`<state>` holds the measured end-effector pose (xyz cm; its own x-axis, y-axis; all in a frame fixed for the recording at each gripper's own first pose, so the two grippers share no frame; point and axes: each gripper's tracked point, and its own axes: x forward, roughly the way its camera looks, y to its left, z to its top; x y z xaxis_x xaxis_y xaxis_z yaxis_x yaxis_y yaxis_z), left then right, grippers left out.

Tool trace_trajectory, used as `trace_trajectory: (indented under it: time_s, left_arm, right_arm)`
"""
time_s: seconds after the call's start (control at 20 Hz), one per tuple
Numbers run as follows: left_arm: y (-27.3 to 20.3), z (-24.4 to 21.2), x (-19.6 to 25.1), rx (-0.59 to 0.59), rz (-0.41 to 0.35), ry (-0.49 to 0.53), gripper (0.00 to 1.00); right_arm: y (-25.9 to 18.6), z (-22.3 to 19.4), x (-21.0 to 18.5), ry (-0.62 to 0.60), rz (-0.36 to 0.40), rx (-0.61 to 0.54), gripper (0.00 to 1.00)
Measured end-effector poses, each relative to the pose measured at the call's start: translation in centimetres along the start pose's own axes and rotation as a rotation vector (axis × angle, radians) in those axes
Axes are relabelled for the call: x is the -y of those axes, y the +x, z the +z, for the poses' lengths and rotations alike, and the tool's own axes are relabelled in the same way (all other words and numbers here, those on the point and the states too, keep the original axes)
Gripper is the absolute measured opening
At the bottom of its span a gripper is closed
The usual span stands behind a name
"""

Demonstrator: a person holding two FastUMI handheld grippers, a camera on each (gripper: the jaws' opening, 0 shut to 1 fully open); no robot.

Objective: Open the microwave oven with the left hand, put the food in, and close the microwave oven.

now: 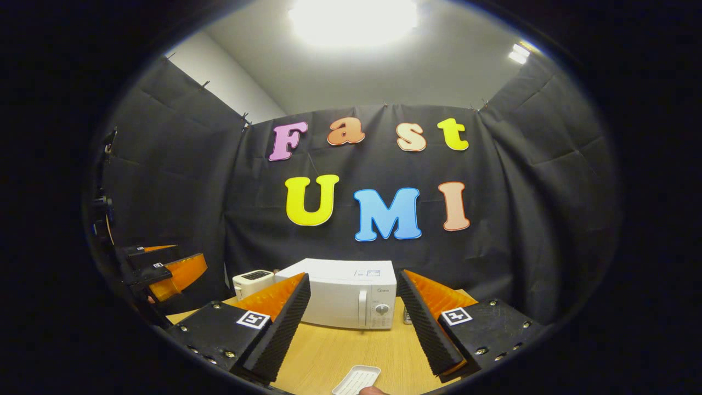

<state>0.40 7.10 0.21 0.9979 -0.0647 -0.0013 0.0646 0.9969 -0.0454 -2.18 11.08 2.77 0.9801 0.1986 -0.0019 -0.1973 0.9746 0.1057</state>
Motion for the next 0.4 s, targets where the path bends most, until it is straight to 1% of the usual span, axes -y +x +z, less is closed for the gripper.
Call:
trace_trajectory:
  time_s: [0.05,0.15,0.4]
  left_arm:
    - [0.17,-0.21,-0.06,-0.001,-0.004,0.002,0.95]
    - [0.44,-0.16,-0.02,-0.004,-0.008,0.001,1.0]
    - [0.68,-0.51,-0.21,-0.013,-0.021,-0.001,1.0]
  right_arm:
    - [0.0,0.04,0.04,0.002,-0.003,0.0,0.98]
    - [0.15,-0.11,0.11,0.002,-0.009,-0.003,0.98]
    - [0.12,-0.22,0.32,0.004,-0.026,-0.008,0.98]
